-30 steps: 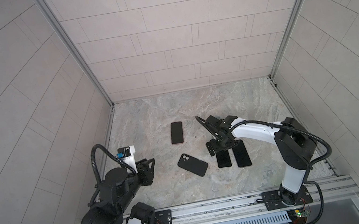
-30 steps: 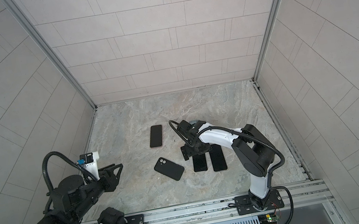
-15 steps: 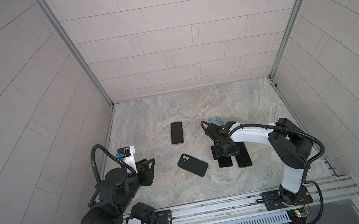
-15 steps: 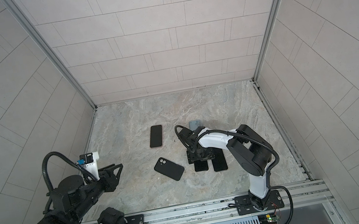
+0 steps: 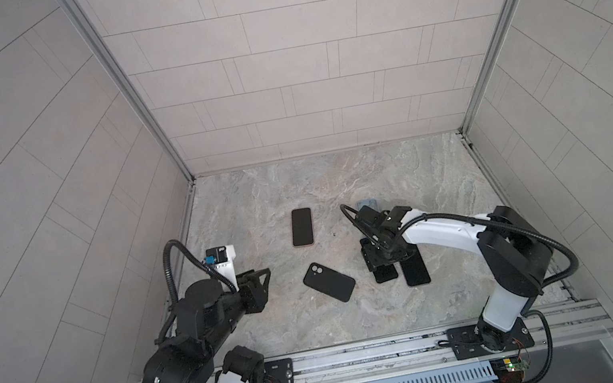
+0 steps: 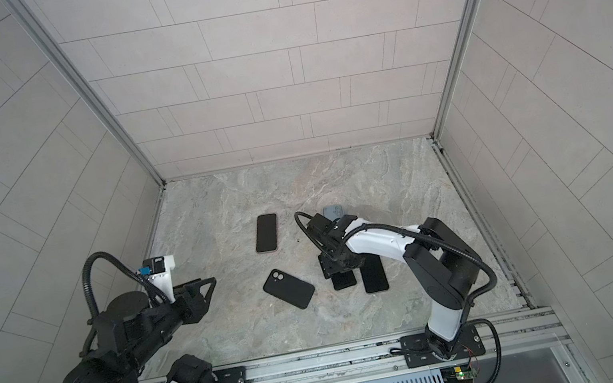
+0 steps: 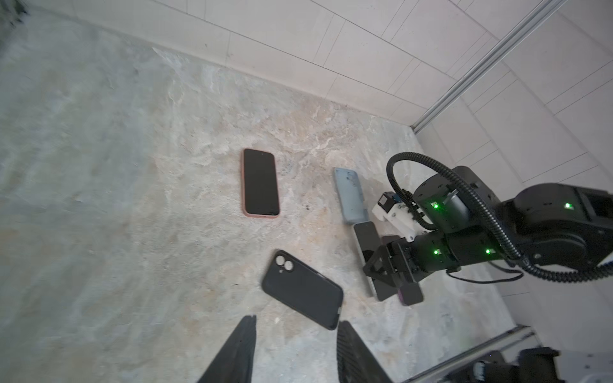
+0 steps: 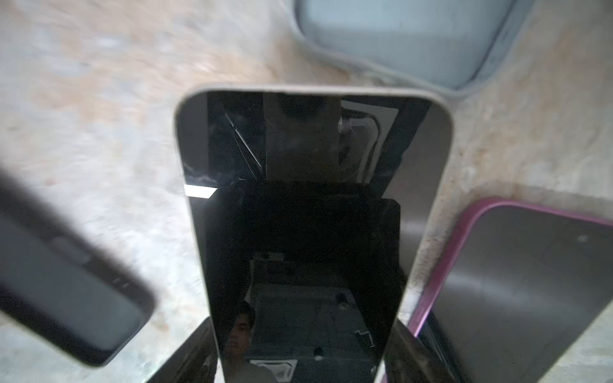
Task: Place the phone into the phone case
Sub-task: 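Lift the silver-framed phone and turn it upright while the left arm reaches forward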
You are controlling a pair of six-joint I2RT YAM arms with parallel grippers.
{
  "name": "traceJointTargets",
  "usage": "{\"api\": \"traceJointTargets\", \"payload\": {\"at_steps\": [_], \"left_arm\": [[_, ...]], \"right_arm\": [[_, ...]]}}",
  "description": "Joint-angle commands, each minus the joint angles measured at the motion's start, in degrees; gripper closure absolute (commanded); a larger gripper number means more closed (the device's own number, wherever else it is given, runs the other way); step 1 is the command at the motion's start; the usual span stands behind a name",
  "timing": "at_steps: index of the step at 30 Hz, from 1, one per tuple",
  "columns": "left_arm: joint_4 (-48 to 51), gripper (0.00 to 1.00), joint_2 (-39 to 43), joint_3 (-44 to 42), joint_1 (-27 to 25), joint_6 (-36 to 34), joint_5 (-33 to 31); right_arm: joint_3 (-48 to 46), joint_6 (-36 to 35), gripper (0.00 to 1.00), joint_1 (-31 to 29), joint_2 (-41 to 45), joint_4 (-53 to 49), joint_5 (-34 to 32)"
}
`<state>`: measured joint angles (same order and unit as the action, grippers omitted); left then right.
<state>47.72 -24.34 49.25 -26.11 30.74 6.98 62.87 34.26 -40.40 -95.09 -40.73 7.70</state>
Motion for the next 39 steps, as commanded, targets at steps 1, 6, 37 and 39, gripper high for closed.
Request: {"api": "traceJointTargets", "payload": {"at_steps": [1, 6, 37, 39], "left_arm": [[-10.4, 0.49, -3.2, -4.6, 0.2, 12.0, 11.0], [-24.7, 0.35, -5.9, -11.6, 0.0, 23.4, 16.5], [-44.8, 0.52, -24.7, -18.6, -9.4, 35.9, 18.9], [-45.2, 0.56, -24.9, -18.7, -9.8, 36.1, 18.9]], "right_arm": [[0.2, -8.6, 0.83, -0.8, 6.2, 2.0, 4.4], [0.3, -14.4, 0.85, -2.3, 10.4, 4.1, 15.7], [8.1, -22.2, 0.88, -11.3, 12.5, -2.0, 20.0], [8.6, -22.7, 0.88, -11.3, 12.2, -2.7, 19.6]]}}
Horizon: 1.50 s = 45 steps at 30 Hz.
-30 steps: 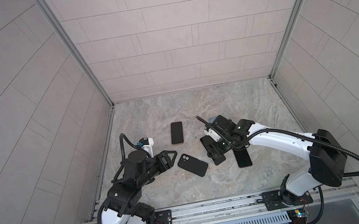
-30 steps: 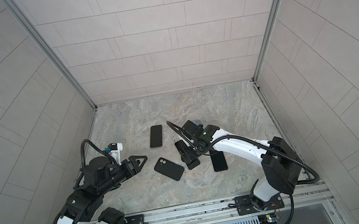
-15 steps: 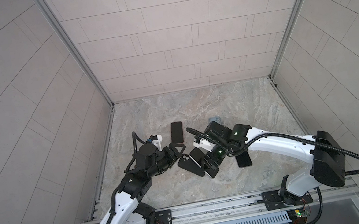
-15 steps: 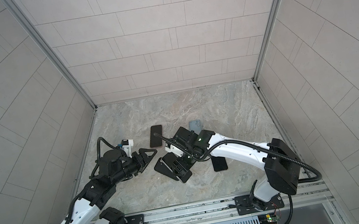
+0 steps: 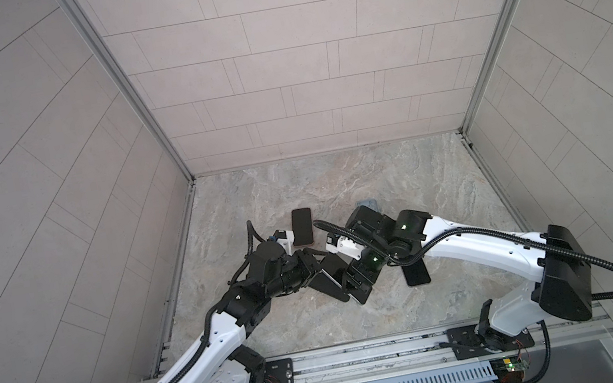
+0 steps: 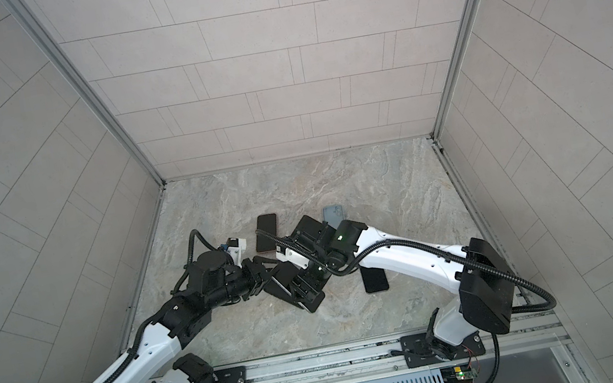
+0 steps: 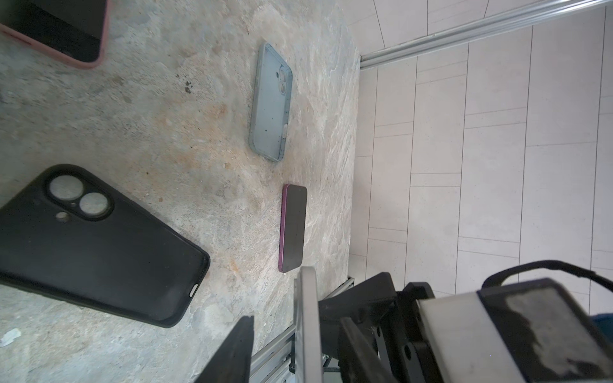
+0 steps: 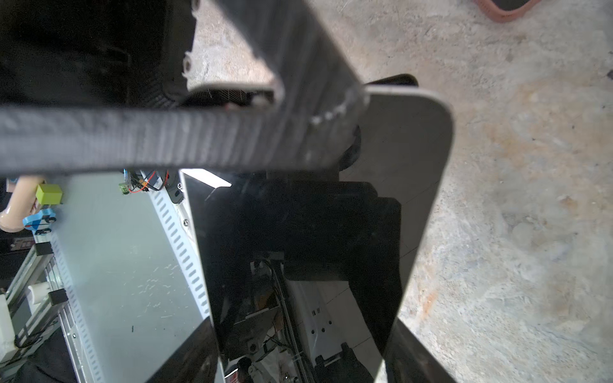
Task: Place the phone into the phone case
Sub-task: 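Lift the silver-framed phone and turn it upright while the left arm reaches forward, then lower the left gripper onto the black case and grasp its edge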
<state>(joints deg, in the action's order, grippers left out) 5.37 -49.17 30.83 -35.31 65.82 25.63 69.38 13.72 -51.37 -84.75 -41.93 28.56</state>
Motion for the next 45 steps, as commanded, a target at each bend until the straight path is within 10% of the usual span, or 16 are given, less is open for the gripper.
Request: {"api": "traceJointTargets", "payload": {"at_steps": [1, 9, 13, 20, 26, 34, 45], "left_arm": [[-3.1, 0.59, -0.1, -0.4, -0.8, 1.1, 0.3], [-5.9, 1.00, -1.1, -1.4, -1.4, 1.9, 1.4], [-4.2, 1.00, 1.1, -1.0, -1.5, 0.9, -0.2], [2.2, 1.00, 12.2, -1.9, 1.8, -2.3, -9.0], [-10.8, 1.00, 20.0, -7.7, 7.1, 4.4, -7.0], [-18.5, 1.00, 23.6, -9.1, 7.7, 7.7, -7.8], [-30.4, 1.00, 25.4, -13.6, 7.7, 14.0, -10.8]], "right_arm": [[2.3, -2.3, 0.88, -0.3, 1.8, -1.6, -1.4], [3.3, -3.3, 0.80, -0.5, 2.2, -2.7, -3.2], [1.8, -2.0, 0.01, -0.4, 5.4, -1.4, -7.9], [-6.9, 12.6, 0.04, 8.4, 16.4, 11.5, -2.8], [-18.6, 35.9, 0.20, 15.2, 18.5, 38.2, 15.8], [-22.3, 51.7, 0.35, 15.2, 15.4, 57.1, 21.4], [-22.4, 57.1, 0.44, 15.2, 14.7, 63.0, 21.9]]}}
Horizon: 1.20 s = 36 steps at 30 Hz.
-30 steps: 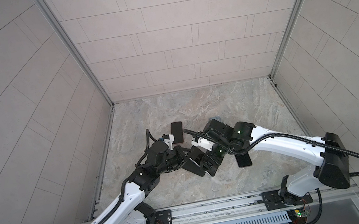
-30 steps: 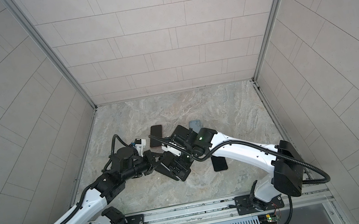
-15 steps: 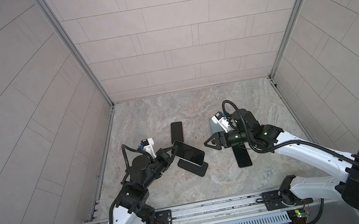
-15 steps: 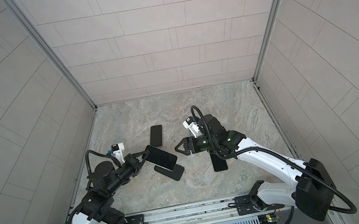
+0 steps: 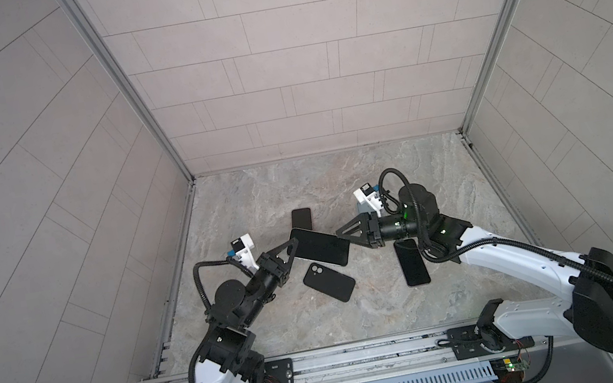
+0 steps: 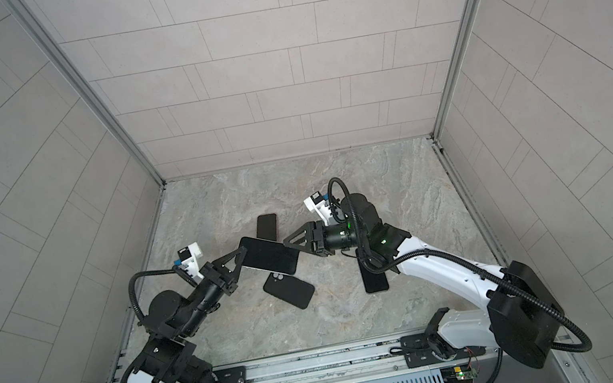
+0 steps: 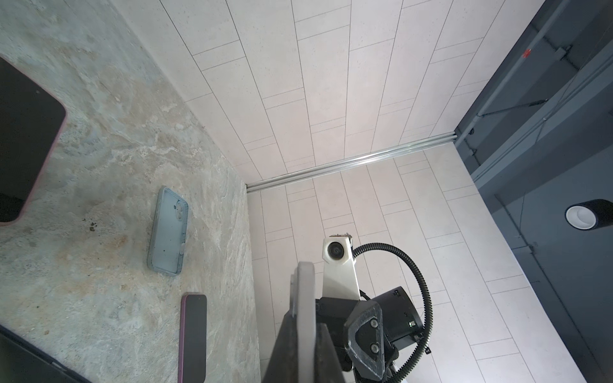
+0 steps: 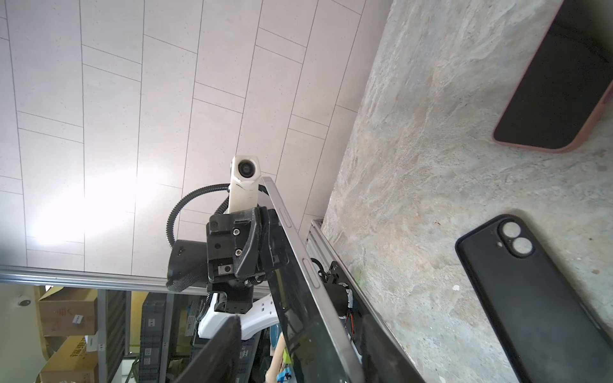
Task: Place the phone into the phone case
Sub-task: 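Lower the left gripper onto the black case and grasp its edge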
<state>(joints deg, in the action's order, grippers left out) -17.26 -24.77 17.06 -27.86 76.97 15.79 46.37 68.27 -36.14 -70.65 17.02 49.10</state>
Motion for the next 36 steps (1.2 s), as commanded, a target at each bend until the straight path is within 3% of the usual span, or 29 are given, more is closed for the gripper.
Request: {"api": "traceJointTargets", "payload": {"at_steps": [1, 9, 15, 22, 27, 28, 29, 31, 32, 33, 36], "left_arm": [[-8.2, 1.00, 1.1, 0.0, 0.3, 2.9, -1.3], [-8.1, 1.00, 3.3, 0.0, 0.3, 3.1, -6.4], [-8.1, 1.00, 1.7, 0.0, 0.3, 4.0, -6.2], [-7.8, 1.00, 1.0, -0.1, 0.3, 4.9, -6.5], [-7.5, 1.00, 1.0, 0.0, 0.4, 4.9, -5.9], [-7.1, 1.00, 1.0, -0.1, 0.3, 4.9, -5.5], [-6.7, 0.84, 0.9, 0.0, 0.3, 4.9, -5.1], [-4.6, 0.37, 1.0, 0.3, 0.4, 3.9, -4.1], [-2.6, 0.26, 1.0, 1.0, 0.3, 2.8, -3.5], [1.9, 0.21, 1.1, 2.5, 0.3, 0.6, -2.8], [19.4, 0.20, 0.1, 8.7, 0.3, -8.0, -1.8]], "right_arm": [[0.5, 3.0, 0.47, -0.1, 0.7, 4.4, 1.4], [-0.1, 5.5, 0.53, -0.4, 1.5, 6.9, 0.9], [0.0, 8.9, 0.59, -1.7, 1.2, 11.8, 0.9], [0.5, 10.6, 0.77, -3.6, 0.3, 14.7, 0.3], [0.7, 10.1, 1.00, -3.7, 0.9, 13.7, -0.1], [0.9, 9.6, 1.00, -3.7, 1.1, 12.8, -0.2], [1.2, 9.0, 1.00, -3.7, 1.5, 11.8, -0.4], [1.6, 7.7, 1.00, -3.5, 2.2, 9.6, -0.7], [1.9, 6.5, 1.00, -3.2, 2.8, 7.9, -1.0], [2.4, 4.7, 1.00, -2.6, 3.7, 5.1, -1.5], [5.9, -7.3, 1.00, -1.2, 8.2, -14.4, -6.3]]}}
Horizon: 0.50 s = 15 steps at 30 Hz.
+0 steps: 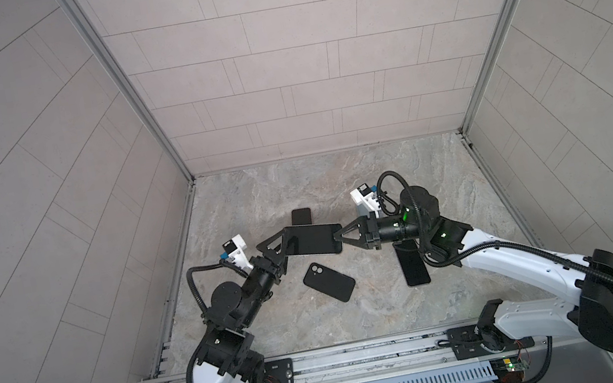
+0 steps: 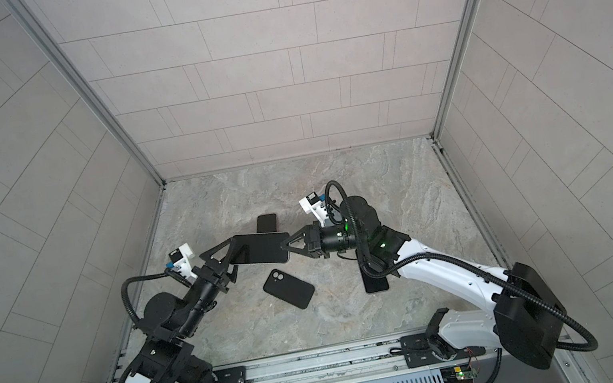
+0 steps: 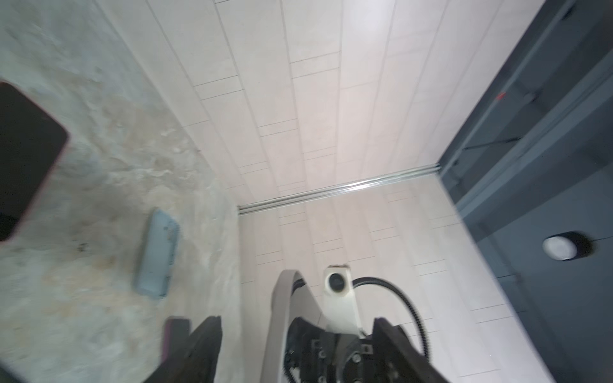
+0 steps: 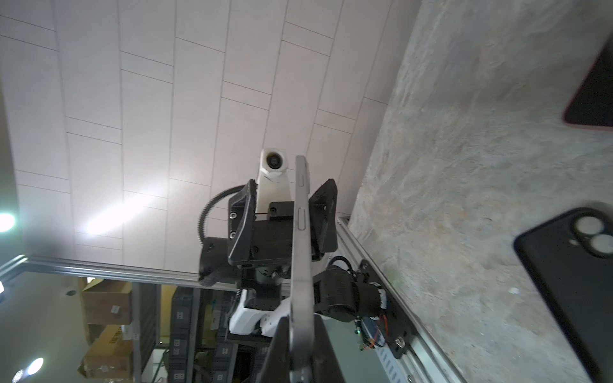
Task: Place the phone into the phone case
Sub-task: 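Lower the left gripper onto the black case and grasp its edge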
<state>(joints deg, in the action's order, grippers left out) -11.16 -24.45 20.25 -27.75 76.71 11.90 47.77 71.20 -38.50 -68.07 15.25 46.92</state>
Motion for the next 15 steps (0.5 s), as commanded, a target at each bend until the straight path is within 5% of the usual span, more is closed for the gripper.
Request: {"api": "traceJointTargets", "payload": {"at_steps": [1, 6, 15], "left_arm": [[18.3, 0.21, -1.4, 7.2, 0.1, -10.6, 2.3], [32.4, 0.37, -12.2, 11.5, -0.2, -20.3, 4.4], [35.9, 0.41, -35.5, 14.0, -4.5, -28.9, -2.4]], "right_arm": [[6.9, -16.4, 1.00, 1.1, 7.2, -22.3, -7.5], [12.0, -29.5, 1.00, 1.2, 11.2, -47.5, -21.0], [2.7, -25.6, 1.00, 1.2, 17.7, -44.7, -24.5]]}}
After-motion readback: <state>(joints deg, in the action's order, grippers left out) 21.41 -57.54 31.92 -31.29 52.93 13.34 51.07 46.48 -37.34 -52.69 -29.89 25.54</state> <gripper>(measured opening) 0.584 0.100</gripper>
